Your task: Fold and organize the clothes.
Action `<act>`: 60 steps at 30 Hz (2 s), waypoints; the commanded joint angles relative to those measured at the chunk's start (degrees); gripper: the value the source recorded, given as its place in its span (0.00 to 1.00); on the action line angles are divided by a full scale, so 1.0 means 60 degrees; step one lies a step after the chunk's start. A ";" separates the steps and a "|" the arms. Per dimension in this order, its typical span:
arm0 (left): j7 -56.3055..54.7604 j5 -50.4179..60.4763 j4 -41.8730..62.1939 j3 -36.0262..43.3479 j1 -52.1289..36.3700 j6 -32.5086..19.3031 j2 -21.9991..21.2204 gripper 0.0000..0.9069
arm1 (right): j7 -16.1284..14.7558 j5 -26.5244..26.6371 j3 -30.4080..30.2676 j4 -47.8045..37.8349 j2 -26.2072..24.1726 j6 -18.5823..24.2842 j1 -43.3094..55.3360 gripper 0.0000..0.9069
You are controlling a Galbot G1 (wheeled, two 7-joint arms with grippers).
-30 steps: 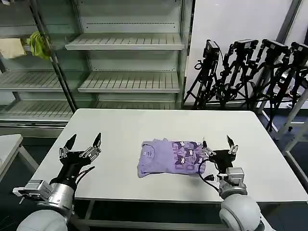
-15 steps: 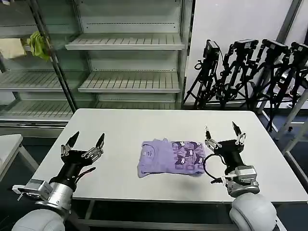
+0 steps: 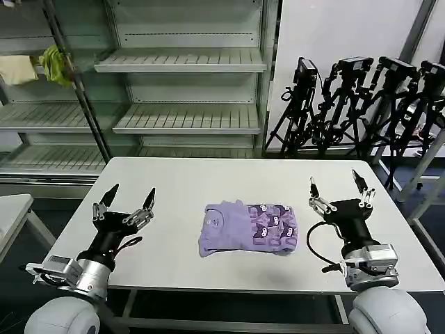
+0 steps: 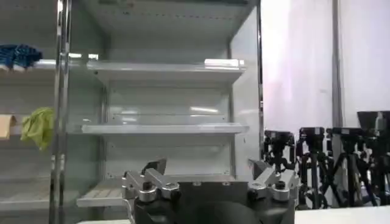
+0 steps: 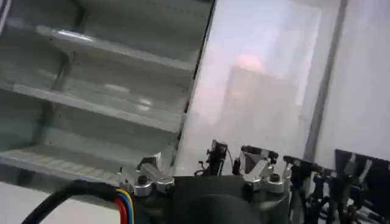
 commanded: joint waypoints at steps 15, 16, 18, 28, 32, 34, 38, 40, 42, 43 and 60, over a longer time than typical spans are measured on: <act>-0.0059 -0.0012 0.0188 -0.0053 -0.0226 -0.0194 -0.0081 1.00 | -0.0064 0.0030 0.0491 -0.0412 -0.0150 0.0524 -0.0130 1.00; -0.0058 -0.0012 0.0190 -0.0057 -0.0227 -0.0193 -0.0089 1.00 | -0.0073 0.0029 0.0486 -0.0402 -0.0163 0.0516 -0.0118 1.00; -0.0060 -0.0009 0.0189 -0.0073 -0.0223 -0.0193 -0.0105 1.00 | -0.0086 -0.0004 0.0490 -0.0396 -0.0174 0.0515 -0.0104 1.00; -0.0067 -0.0004 0.0104 -0.0082 -0.0199 -0.0181 -0.0224 1.00 | -0.0239 -0.0178 0.0550 -0.0391 -0.0162 0.0600 -0.0082 1.00; -0.0061 -0.0014 0.0045 -0.0118 -0.0194 -0.0170 -0.0250 1.00 | -0.0308 -0.0213 0.0477 -0.0484 -0.0075 0.0634 -0.0025 1.00; -0.0063 -0.0018 0.0001 -0.0150 -0.0162 -0.0171 -0.0280 1.00 | -0.0376 -0.0337 0.0333 -0.0535 -0.0030 0.0695 -0.0027 1.00; -0.0057 -0.0022 -0.0107 -0.0171 -0.0120 -0.0171 -0.0331 1.00 | -0.0468 -0.0525 0.0121 -0.0626 0.0059 0.0841 -0.0019 1.00; -0.0059 -0.0020 -0.0118 -0.0183 -0.0127 -0.0170 -0.0349 1.00 | -0.0507 -0.0592 0.0016 -0.0674 0.0112 0.0887 0.0012 1.00; -0.0059 -0.0017 -0.0122 -0.0199 -0.0151 -0.0167 -0.0369 1.00 | -0.0547 -0.0679 -0.0061 -0.0713 0.0149 0.0919 0.0056 1.00; -0.0058 -0.0020 -0.0127 -0.0202 -0.0166 -0.0160 -0.0387 1.00 | -0.0557 -0.0704 -0.0071 -0.0724 0.0160 0.0935 0.0068 1.00; -0.0062 0.0018 -0.0088 -0.0131 -0.0230 -0.0158 -0.0481 1.00 | -0.0633 -0.0696 -0.0115 -0.0892 0.0162 0.0978 0.0244 1.00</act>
